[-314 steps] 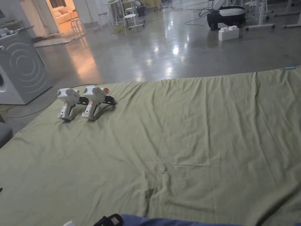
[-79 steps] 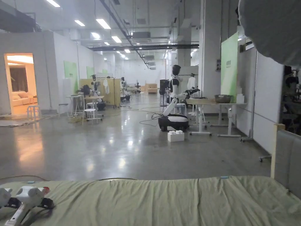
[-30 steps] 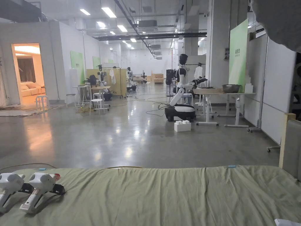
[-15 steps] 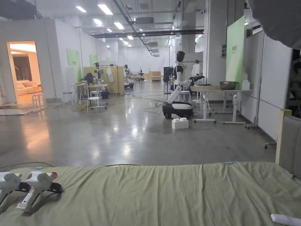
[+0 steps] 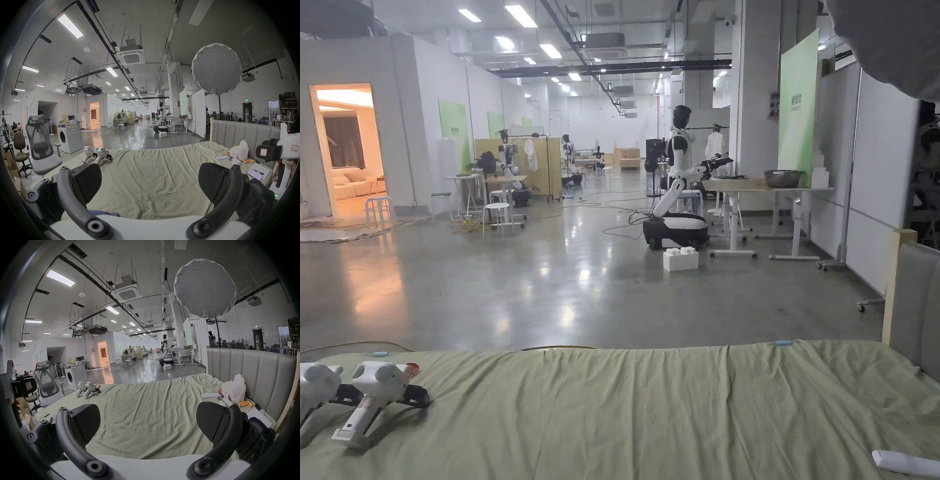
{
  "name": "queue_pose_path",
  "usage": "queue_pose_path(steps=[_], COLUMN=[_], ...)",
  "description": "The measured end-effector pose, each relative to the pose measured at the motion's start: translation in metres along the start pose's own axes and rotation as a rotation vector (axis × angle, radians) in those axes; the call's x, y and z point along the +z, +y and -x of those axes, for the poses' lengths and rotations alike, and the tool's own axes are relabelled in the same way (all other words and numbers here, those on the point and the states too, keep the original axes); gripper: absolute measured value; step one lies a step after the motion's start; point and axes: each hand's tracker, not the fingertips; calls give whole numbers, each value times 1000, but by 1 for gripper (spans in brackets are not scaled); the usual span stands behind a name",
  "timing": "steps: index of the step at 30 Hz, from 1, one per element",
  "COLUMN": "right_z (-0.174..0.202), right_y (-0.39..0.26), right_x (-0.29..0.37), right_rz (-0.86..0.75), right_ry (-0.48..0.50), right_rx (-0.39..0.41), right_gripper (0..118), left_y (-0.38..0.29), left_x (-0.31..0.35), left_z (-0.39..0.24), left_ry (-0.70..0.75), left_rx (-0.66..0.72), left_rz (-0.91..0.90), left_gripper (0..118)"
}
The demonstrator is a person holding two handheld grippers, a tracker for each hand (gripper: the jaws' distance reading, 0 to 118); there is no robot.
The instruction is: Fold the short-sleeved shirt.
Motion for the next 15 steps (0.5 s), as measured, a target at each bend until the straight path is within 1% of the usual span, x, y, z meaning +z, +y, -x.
queue_pose_path(steps=[5, 8, 11, 14, 15], right_z=[3, 7, 18, 23, 24], right_y=[1, 8, 21, 27, 27], right_x=[-1, 0, 1, 7, 8], right_rz=[21, 59, 120, 111, 84], right_ry=[13, 8, -48, -33, -6], right_rx=[-9, -80, -133, -142, -162], right_gripper=[117, 117, 116, 116, 116], left_y=[1, 2, 2, 2, 2], left_x=[0, 0, -1, 0, 0], left_z=[1, 2, 2, 1, 1], left_ry=[-2, -1, -1, -5, -8], left_rx=[7, 16, 21, 25, 26], left_rz=[-3, -2, 1, 1, 2], left_gripper=[118, 118, 118, 118, 118])
